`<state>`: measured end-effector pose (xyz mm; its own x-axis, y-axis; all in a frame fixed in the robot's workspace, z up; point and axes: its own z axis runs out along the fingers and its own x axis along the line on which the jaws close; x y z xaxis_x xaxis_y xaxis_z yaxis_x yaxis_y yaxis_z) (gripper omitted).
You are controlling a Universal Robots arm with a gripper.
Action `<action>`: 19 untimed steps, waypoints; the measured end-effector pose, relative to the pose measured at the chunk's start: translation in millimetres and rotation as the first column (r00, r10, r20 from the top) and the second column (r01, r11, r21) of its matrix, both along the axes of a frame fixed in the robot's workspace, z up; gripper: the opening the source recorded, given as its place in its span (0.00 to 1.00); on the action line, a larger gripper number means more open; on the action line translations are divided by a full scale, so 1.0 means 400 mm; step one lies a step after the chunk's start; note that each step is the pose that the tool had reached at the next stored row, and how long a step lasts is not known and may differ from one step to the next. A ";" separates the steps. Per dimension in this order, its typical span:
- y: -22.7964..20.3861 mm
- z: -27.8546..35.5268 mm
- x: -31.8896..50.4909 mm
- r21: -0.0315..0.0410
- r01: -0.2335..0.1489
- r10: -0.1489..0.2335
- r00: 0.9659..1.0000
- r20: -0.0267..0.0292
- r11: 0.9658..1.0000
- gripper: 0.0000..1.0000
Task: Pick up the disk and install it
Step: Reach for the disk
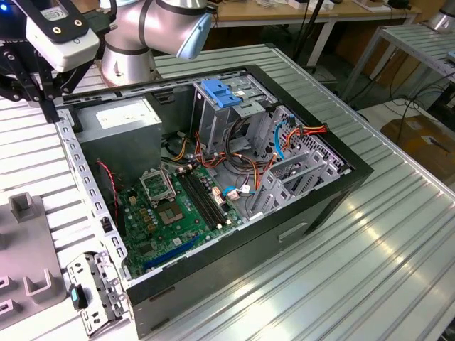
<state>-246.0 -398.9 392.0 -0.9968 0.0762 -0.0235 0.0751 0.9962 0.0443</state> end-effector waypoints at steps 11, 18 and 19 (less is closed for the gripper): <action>0.000 0.000 -0.020 0.000 0.000 0.000 1.000 0.000 1.000 0.11; 0.000 -0.001 -0.031 0.000 0.000 0.000 1.000 0.000 1.000 0.11; 0.000 -0.001 -0.033 0.000 0.000 0.000 1.000 0.000 1.000 0.11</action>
